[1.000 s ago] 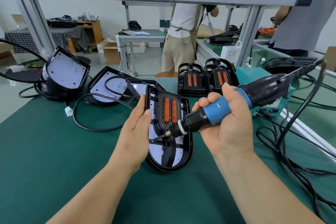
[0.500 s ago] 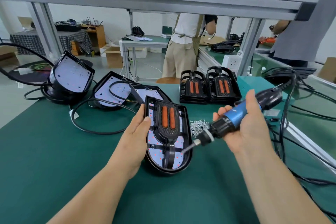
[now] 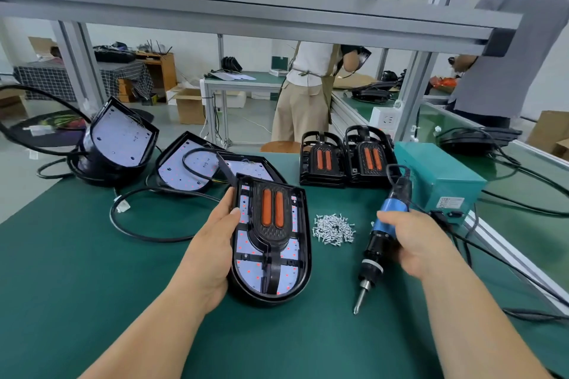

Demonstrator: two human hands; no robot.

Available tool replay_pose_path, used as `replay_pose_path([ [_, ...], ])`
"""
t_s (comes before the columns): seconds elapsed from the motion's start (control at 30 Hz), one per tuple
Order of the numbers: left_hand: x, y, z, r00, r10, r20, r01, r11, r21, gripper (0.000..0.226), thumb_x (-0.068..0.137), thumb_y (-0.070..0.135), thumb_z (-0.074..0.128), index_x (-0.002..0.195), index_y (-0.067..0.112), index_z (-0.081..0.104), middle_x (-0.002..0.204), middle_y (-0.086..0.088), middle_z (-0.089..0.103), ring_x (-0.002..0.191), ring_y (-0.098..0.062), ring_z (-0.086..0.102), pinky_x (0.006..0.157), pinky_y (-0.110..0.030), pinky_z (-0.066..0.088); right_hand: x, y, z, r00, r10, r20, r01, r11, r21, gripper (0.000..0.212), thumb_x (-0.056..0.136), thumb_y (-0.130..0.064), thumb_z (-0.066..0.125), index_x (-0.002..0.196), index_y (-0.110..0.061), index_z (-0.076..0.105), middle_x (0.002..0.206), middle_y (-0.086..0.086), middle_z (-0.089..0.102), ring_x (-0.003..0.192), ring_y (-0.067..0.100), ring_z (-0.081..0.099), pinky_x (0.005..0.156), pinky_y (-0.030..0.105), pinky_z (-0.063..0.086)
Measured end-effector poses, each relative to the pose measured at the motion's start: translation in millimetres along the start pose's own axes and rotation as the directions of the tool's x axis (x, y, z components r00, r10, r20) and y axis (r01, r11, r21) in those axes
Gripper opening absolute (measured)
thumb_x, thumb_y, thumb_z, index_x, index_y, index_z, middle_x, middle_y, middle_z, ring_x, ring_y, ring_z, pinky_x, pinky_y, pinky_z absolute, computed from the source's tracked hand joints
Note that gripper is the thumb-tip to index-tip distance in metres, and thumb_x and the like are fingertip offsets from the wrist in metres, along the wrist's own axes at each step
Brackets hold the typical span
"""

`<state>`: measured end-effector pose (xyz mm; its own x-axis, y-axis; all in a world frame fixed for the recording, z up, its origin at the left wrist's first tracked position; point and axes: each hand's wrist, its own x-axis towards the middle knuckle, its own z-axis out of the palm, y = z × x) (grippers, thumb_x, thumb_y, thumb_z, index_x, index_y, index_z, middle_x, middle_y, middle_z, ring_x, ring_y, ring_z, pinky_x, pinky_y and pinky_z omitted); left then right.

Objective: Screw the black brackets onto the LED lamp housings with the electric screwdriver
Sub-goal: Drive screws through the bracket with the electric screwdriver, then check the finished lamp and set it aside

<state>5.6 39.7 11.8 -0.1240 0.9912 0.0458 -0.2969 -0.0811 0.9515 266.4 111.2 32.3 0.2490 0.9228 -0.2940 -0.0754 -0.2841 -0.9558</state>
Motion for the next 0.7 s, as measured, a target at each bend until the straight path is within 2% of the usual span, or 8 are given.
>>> replay_pose_path([
  [0.13, -2.0, 2.0, 3.3, 0.999, 0.001, 0.044, -0.001, 1.000, 0.000, 0.040, 0.100, 0.020, 0.041, 0.113, 0.044, 0.070, 0.120, 0.005, 0.072, 0.107, -0.016, 0.070, 0.079, -0.032, 0.060, 3.1, 9.1, 5.3, 0.993, -0.084, -0.077, 0.072, 0.985, -0.156, 0.007, 0.090, -0.007, 0.064, 0.093, -0.005, 0.058, 0.086, 0.015, 0.058, 0.076, 0.029, 0.052, 0.078, 0.042, 0.045],
  [0.23, -0.3, 1.0, 2.0, 1.000, -0.025, 0.009, 0.025, 1.000, -0.006, 0.038, 0.102, 0.019, 0.042, 0.118, 0.041, 0.068, 0.121, 0.004, 0.072, 0.109, -0.018, 0.070, 0.092, -0.041, 0.055, 1.7, 12.0, 8.8, 0.969, -0.192, -0.153, 0.144, 0.949, -0.279, 0.029, 0.088, -0.012, 0.070, 0.111, -0.005, 0.053, 0.087, 0.009, 0.056, 0.071, 0.025, 0.053, 0.071, 0.034, 0.043],
  [0.33, -1.1, 1.2, 0.4, 0.999, -0.032, 0.005, 0.032, 0.999, 0.006, 0.038, 0.103, 0.020, 0.040, 0.125, 0.038, 0.065, 0.121, 0.003, 0.072, 0.110, -0.019, 0.069, 0.101, -0.046, 0.049, -2.4, 13.4, 9.2, 0.952, -0.276, -0.132, 0.204, 0.894, -0.399, 0.031, 0.089, -0.019, 0.070, 0.112, -0.010, 0.051, 0.089, 0.006, 0.056, 0.068, 0.013, 0.051, 0.058, 0.029, 0.036],
  [0.43, -0.3, 1.0, -0.4, 0.999, -0.050, 0.020, 0.050, 0.999, 0.013, 0.038, 0.101, 0.018, 0.042, 0.122, 0.039, 0.066, 0.121, 0.001, 0.072, 0.110, -0.022, 0.069, 0.100, -0.047, 0.050, -6.1, 12.1, 6.8, 0.948, -0.318, -0.015, 0.254, 0.785, -0.566, 0.022, 0.093, -0.029, 0.066, 0.103, -0.015, 0.053, 0.090, 0.002, 0.056, 0.076, 0.019, 0.053, 0.067, 0.031, 0.038],
  [0.53, 1.4, -2.5, -2.0, 0.997, -0.080, -0.003, 0.080, 0.997, -0.008, 0.040, 0.097, 0.010, 0.054, 0.133, 0.027, 0.058, 0.119, -0.003, 0.072, 0.108, -0.026, 0.070, 0.097, -0.047, 0.053, -8.3, 5.2, -2.7, 0.934, -0.354, 0.047, 0.252, 0.559, -0.790, 0.027, 0.095, -0.040, 0.060, 0.094, -0.014, 0.052, 0.091, 0.003, 0.054, 0.090, 0.026, 0.055, 0.079, 0.036, 0.042],
  [0.6, 1.7, -4.9, -3.1, 0.996, -0.085, 0.014, 0.086, 0.996, -0.034, 0.035, 0.091, 0.008, 0.061, 0.124, 0.020, 0.064, 0.113, -0.008, 0.074, 0.101, -0.026, 0.073, 0.085, -0.040, 0.060, -5.7, -1.2, -12.7, 0.925, -0.379, 0.026, 0.214, 0.463, -0.860, 0.039, 0.095, -0.041, 0.056, 0.076, -0.007, 0.054, 0.078, 0.006, 0.055, 0.076, 0.025, 0.055, 0.066, 0.033, 0.041],
  [0.63, 2.0, -5.9, -3.1, 0.996, -0.087, 0.021, 0.088, 0.995, -0.047, 0.033, 0.088, 0.007, 0.063, 0.119, 0.017, 0.067, 0.111, -0.010, 0.075, 0.098, -0.027, 0.073, 0.080, -0.037, 0.061, -5.8, -4.8, -17.1, 0.922, -0.387, 0.008, 0.193, 0.443, -0.875, 0.046, 0.096, -0.041, 0.055, 0.065, -0.007, 0.052, 0.069, 0.008, 0.056, 0.065, 0.023, 0.052, 0.057, 0.031, 0.037],
  [0.7, 2.4, -6.6, -2.7, 0.997, -0.078, 0.008, 0.078, 0.994, -0.073, 0.037, 0.079, 0.007, 0.066, 0.115, 0.015, 0.069, 0.110, -0.012, 0.075, 0.096, -0.026, 0.074, 0.077, -0.035, 0.061, -10.3, -11.7, -19.7, 0.903, -0.428, -0.016, 0.198, 0.451, -0.870, 0.053, 0.096, -0.040, 0.054, 0.055, -0.007, 0.049, 0.059, 0.009, 0.054, 0.056, 0.022, 0.048, 0.051, 0.030, 0.031],
])
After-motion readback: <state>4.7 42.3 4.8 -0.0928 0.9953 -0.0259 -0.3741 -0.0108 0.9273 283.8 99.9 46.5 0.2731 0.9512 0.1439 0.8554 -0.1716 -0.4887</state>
